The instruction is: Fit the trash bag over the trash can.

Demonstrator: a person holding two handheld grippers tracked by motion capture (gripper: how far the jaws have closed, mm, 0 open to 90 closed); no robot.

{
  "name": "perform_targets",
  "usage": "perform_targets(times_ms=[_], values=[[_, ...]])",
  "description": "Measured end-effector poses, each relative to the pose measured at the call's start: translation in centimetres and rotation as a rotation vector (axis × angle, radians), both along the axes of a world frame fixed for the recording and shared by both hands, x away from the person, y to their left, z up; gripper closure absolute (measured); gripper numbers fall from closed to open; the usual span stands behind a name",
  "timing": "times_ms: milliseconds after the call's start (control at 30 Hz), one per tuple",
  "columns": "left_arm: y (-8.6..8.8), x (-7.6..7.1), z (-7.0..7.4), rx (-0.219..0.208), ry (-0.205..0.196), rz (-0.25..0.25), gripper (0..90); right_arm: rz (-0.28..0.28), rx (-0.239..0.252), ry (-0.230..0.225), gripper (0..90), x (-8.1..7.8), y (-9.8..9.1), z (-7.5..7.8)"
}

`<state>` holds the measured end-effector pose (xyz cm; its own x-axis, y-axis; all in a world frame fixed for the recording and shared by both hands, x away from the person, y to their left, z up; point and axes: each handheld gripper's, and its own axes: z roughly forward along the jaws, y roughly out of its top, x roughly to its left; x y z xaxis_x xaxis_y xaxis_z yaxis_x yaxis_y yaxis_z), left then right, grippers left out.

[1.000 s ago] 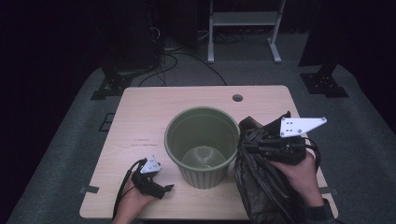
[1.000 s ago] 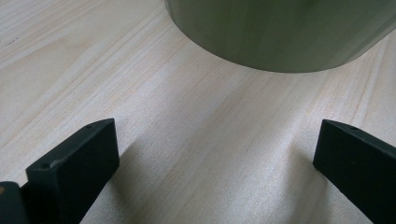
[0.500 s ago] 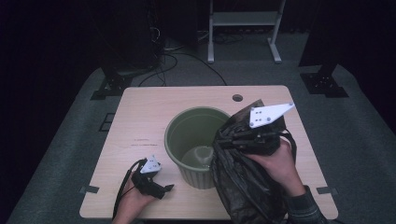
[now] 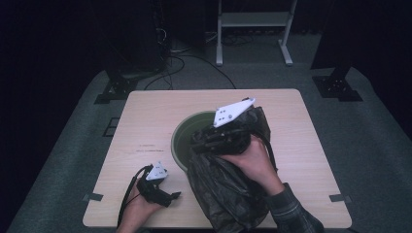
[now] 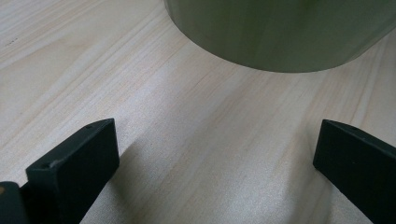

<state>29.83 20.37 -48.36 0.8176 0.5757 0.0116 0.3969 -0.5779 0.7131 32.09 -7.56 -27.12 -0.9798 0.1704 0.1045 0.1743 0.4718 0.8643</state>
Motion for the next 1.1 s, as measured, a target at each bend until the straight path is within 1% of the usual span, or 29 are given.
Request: perform_targets(times_ms=[267, 400, 433, 467, 533, 633, 667, 767, 833, 967, 1100], values=[[0.0, 0.0, 0.0, -0.002, 0.002, -0.004, 0.0, 0.041, -0.018, 0.022, 87.8, 0.9, 3.8, -0.1], [0.0, 0.0, 0.0, -0.002, 0.002, -0.004, 0.0, 0.053, -0.019, 0.051, 87.6, 1.7, 5.2, -0.5], [0.0, 0.0, 0.0, -0.002, 0.002, -0.004, 0.0, 0.049, -0.021, 0.058, 87.0, 1.8, 5.5, -0.6], [0.0, 0.0, 0.0, -0.002, 0.002, -0.004, 0.0, 0.048, -0.025, 0.057, 85.8, 2.0, 5.7, -0.6], [0.0, 0.0, 0.0, -0.002, 0.002, -0.004, 0.0, 0.044, -0.023, 0.073, 79.3, 2.2, 5.8, -0.7], [0.0, 0.0, 0.0, -0.002, 0.002, -0.005, 0.0, 0.028, -0.007, 0.065, 70.9, 2.1, 5.1, -0.4], [0.0, 0.0, 0.0, -0.002, 0.002, -0.005, 0.0, 0.016, 0.005, 0.055, 69.4, 2.0, 4.7, -0.2], [0.0, 0.0, 0.0, -0.002, 0.002, -0.005, 0.0, -0.015, 0.029, 0.045, 65.5, 1.9, 3.2, 0.4], [0.0, 0.0, 0.0, -0.002, 0.002, -0.005, 0.0, -0.044, 0.026, 0.037, 62.0, 1.9, 2.2, 0.8], [0.0, 0.0, 0.0, -0.002, 0.002, -0.005, 0.0, -0.089, 0.035, 0.021, 60.5, 2.0, 0.0, 1.0], [0.0, 0.0, 0.0, -0.002, 0.002, -0.005, 0.0, -0.144, 0.054, 0.011, 58.1, 2.4, -2.7, 1.3]])
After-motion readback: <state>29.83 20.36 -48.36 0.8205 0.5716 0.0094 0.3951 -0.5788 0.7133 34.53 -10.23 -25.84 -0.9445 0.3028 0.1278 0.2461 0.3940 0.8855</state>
